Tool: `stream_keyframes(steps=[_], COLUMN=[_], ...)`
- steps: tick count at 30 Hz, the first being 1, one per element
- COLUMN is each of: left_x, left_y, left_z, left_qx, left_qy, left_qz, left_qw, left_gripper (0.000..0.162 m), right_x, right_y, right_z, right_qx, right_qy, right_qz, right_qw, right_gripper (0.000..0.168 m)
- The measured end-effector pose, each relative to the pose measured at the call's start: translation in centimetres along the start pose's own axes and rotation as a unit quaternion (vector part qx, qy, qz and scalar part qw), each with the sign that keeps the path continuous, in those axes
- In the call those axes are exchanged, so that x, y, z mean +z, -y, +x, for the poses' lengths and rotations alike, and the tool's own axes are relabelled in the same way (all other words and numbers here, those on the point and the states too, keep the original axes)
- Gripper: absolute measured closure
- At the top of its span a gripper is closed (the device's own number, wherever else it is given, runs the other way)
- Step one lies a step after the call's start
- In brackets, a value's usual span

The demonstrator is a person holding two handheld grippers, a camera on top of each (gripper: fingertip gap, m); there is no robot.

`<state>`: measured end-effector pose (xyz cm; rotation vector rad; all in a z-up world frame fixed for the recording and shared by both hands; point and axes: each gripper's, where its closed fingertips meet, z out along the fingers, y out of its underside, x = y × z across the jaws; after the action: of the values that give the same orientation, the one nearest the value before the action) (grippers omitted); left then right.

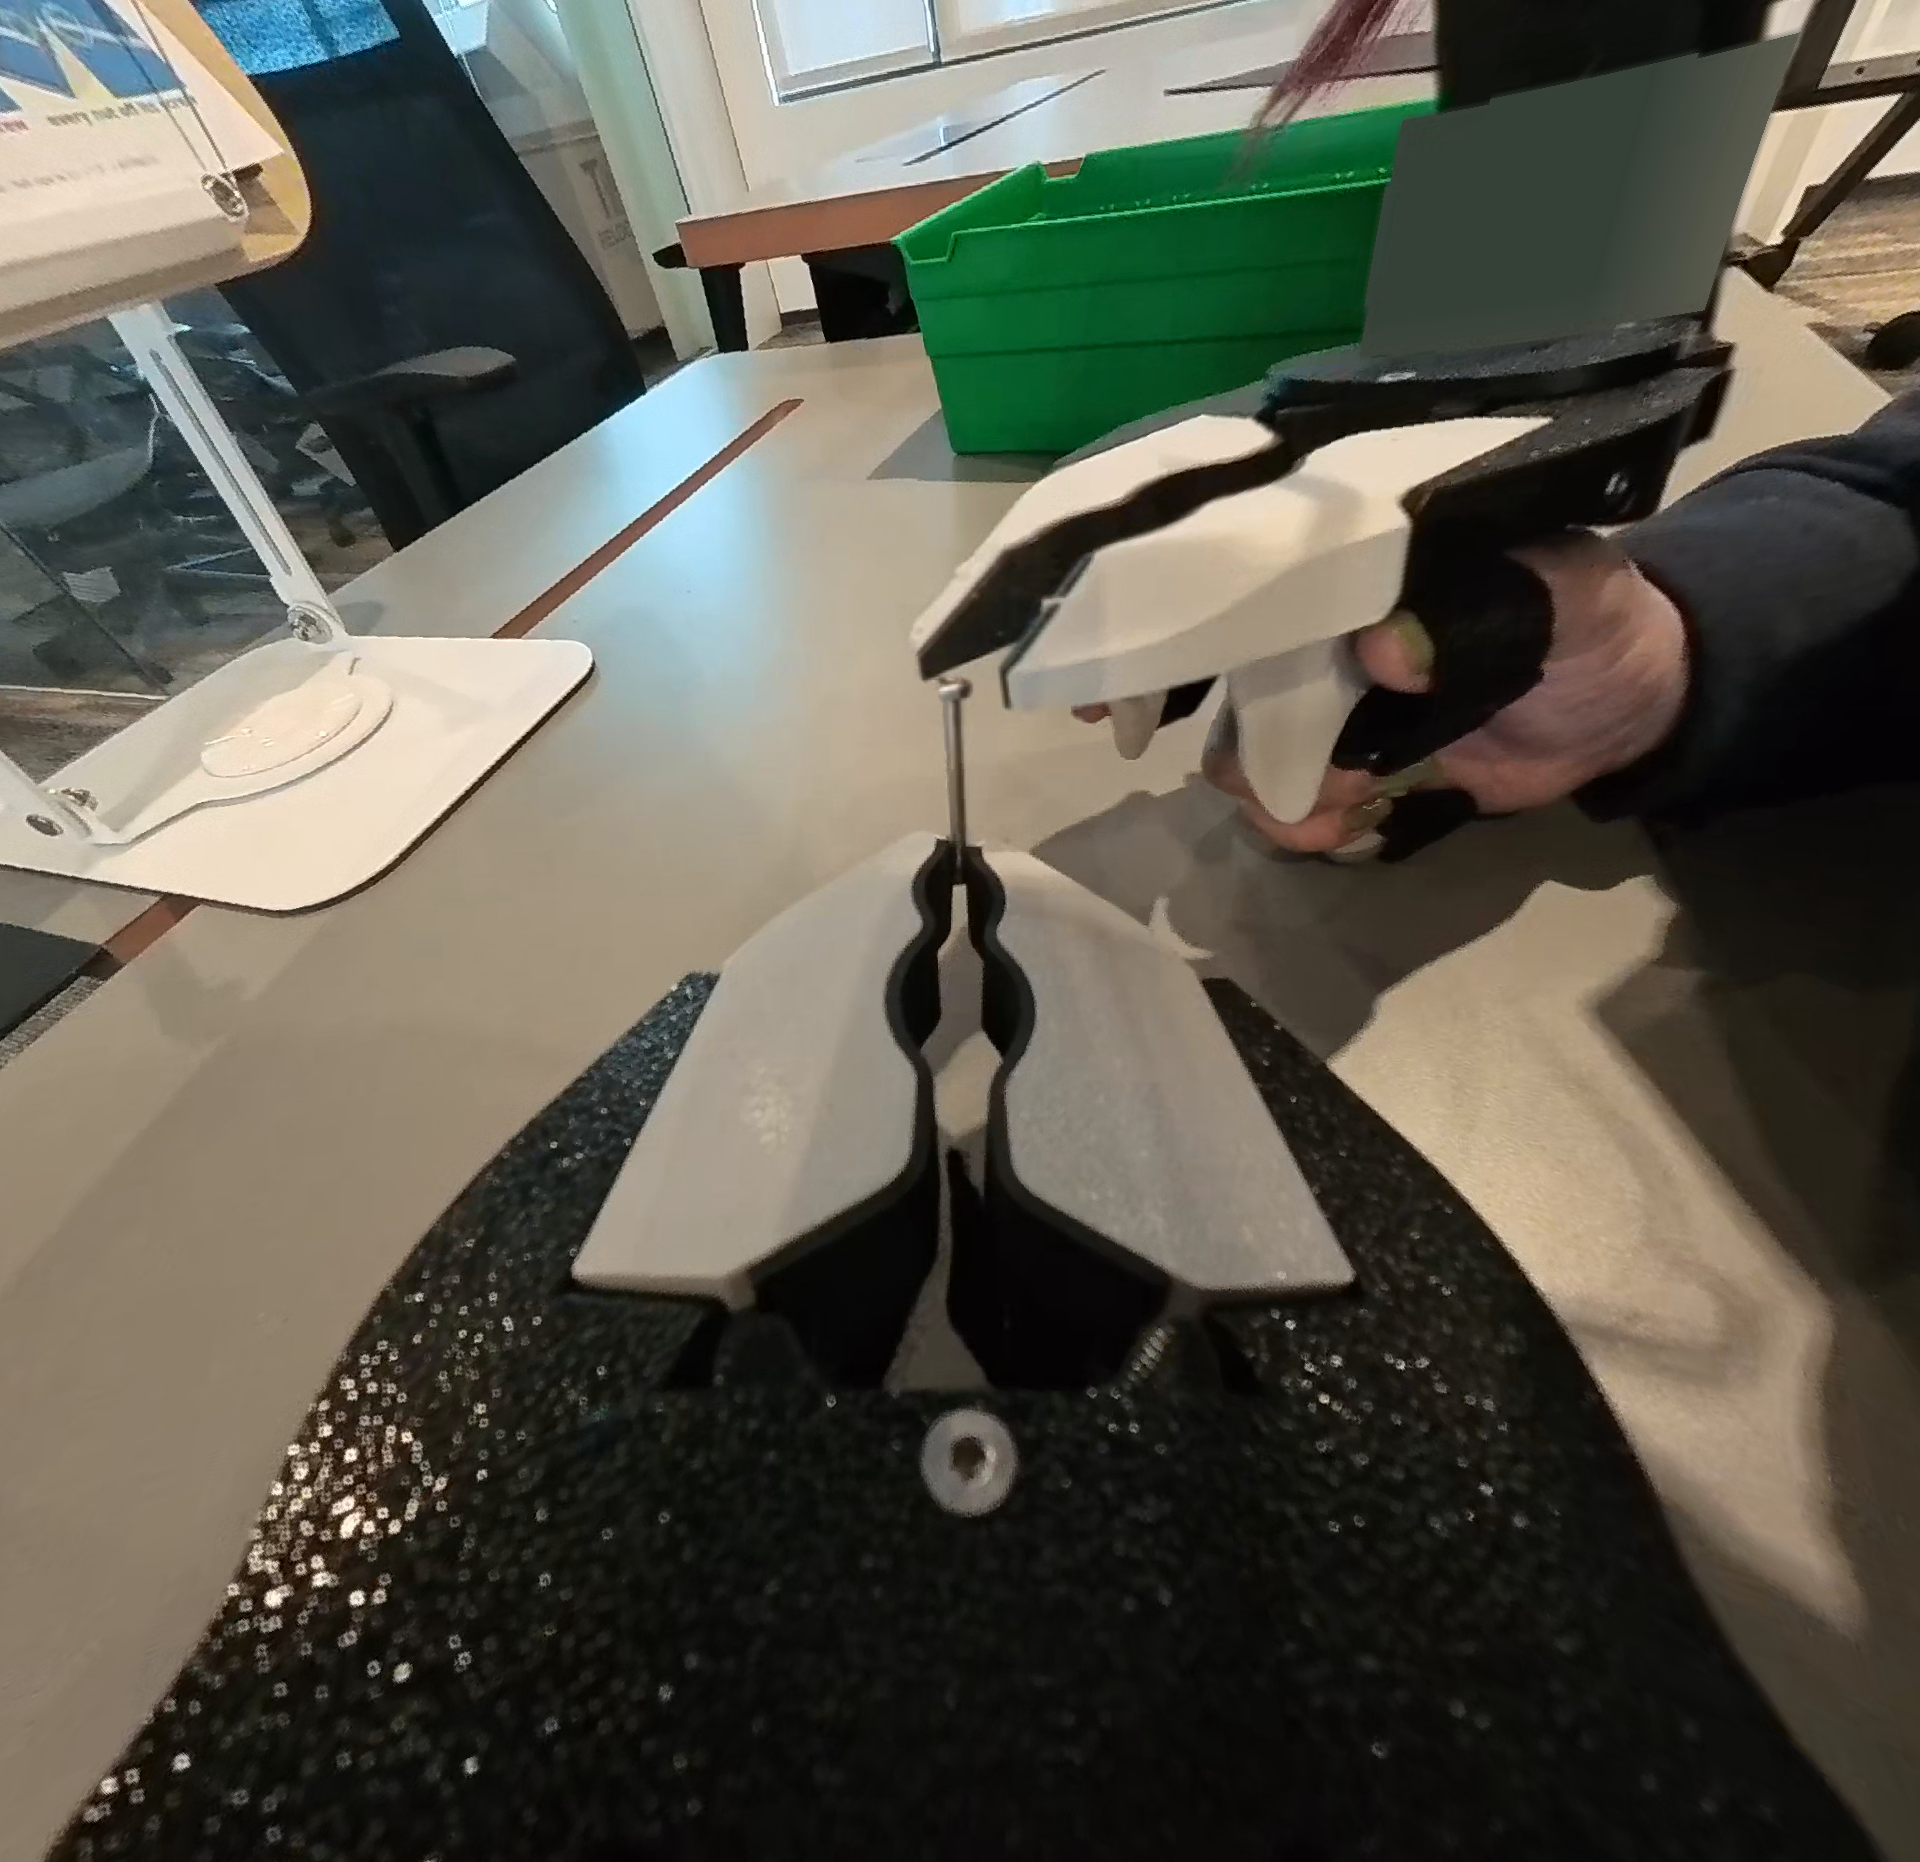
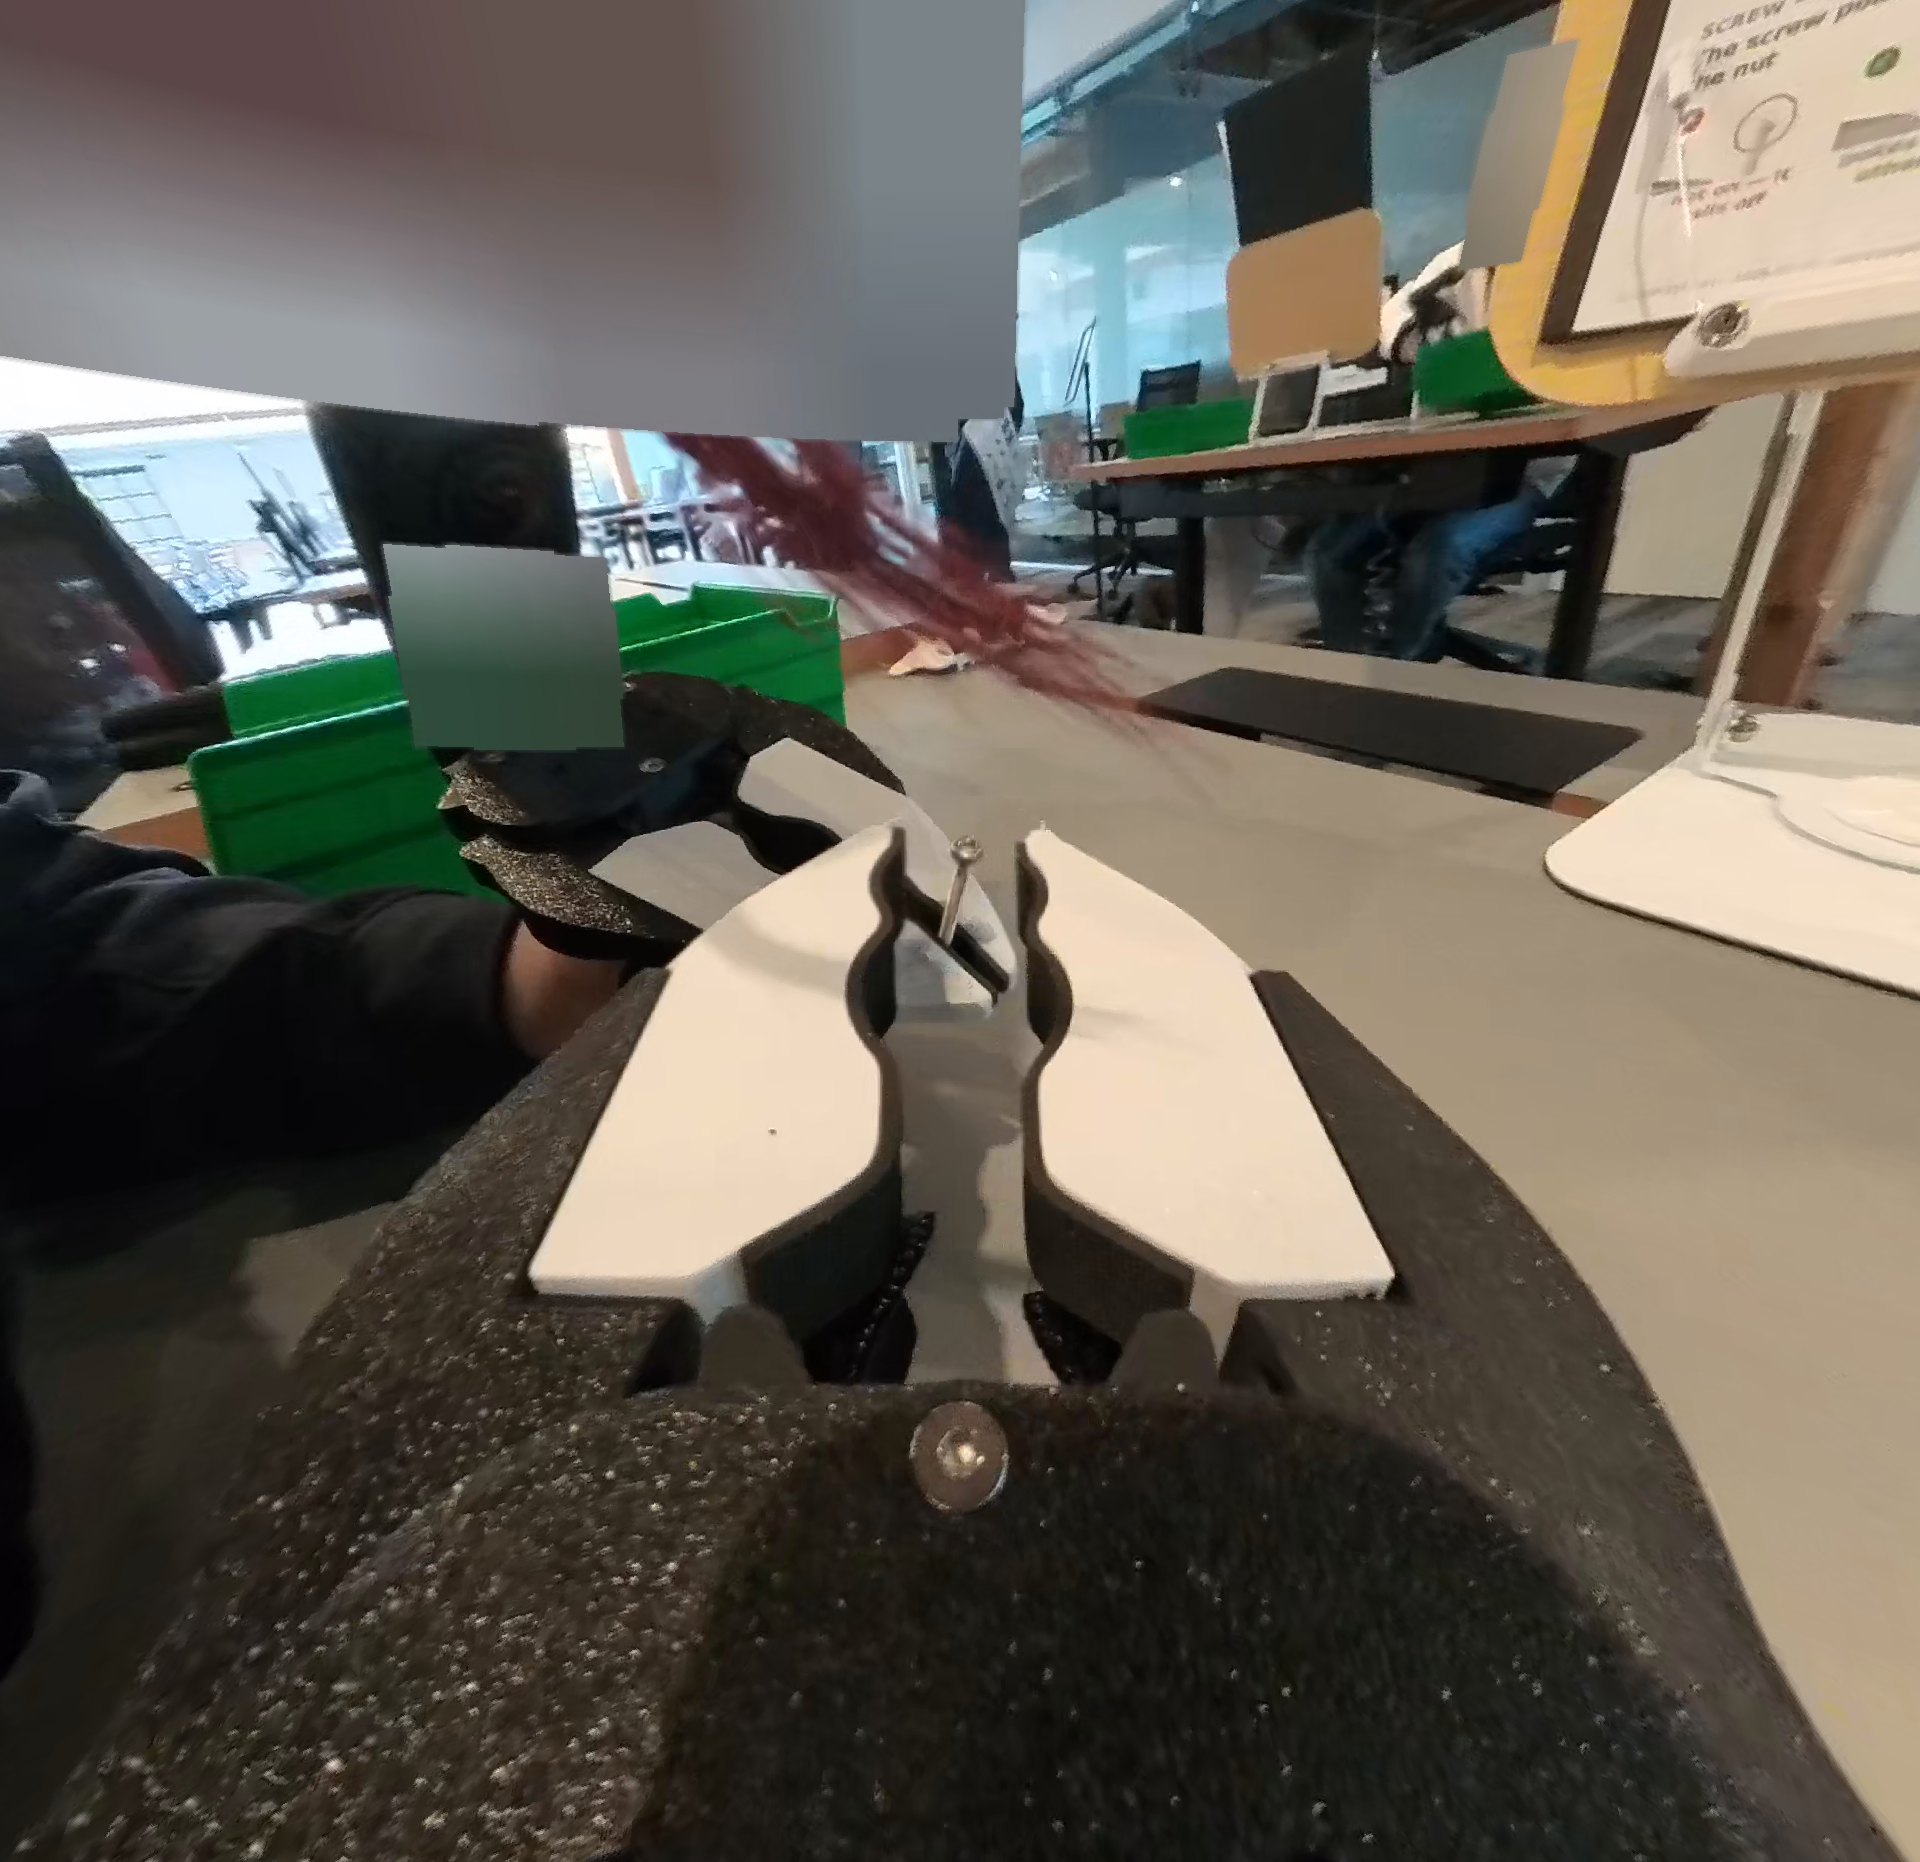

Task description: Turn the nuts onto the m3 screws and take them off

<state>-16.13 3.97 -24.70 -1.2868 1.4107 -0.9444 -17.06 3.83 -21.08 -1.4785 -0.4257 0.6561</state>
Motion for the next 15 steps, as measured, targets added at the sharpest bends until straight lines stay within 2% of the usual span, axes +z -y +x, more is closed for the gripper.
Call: stream_keyframes(steps=[6, 11, 15], left_x=[0.18, 0.44, 0.57], left_y=[-0.2, -0.51, -0.61], left_z=[0.31, 0.7, 0.91], left_qx=[0.01, 0.033, 0.041], left_qy=[-0.007, -0.006, -0.009], left_qz=[-0.009, -0.022, -0.026], left_qw=[1.0, 0.999, 0.999], left_gripper=[0.16, 0.16, 0.159], right_x=[0.42, 0.5, 0.55], right_y=[-0.7, -0.7, -0.75], right_z=[-0.02, -0.11, -0.15], right_qx=[0.031, 0.016, 0.013], right_qy=[0.027, 0.026, 0.026], right_qz=[-0.029, -0.03, -0.032], right_qw=[0.999, 0.999, 0.999], right_gripper=[0.146, 0.162, 0.163])
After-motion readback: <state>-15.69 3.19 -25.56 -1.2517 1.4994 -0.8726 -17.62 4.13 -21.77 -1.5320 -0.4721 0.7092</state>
